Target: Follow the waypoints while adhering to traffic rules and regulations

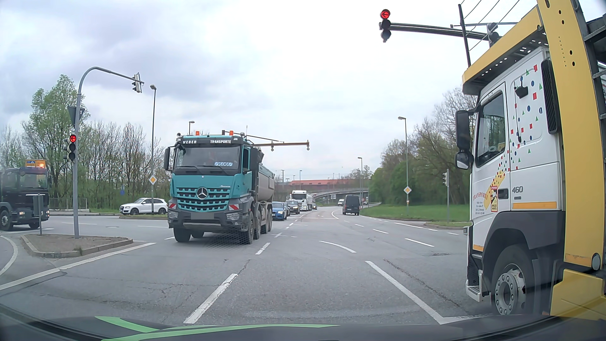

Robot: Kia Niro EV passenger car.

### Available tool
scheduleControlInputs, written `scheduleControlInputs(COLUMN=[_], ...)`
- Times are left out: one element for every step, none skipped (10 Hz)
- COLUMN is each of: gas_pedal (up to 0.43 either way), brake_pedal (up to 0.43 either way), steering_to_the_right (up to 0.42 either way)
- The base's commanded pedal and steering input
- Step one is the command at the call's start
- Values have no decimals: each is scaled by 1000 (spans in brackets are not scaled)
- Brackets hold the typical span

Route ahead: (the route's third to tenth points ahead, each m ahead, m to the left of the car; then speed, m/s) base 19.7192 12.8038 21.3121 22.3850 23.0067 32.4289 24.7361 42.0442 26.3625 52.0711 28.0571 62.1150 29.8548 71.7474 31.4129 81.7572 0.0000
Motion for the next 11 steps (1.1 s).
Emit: scheduleControlInputs(gas_pedal=[0, 0, 0, 0, 0, 0, 0, 0, 0, 0, 0], brake_pedal=[311, 311, 311, 311, 311, 311, 311, 311, 311, 311, 311], steering_to_the_right=[7, 7, 8, 7, 8, 7, 8, 7, 7, 8, 7])
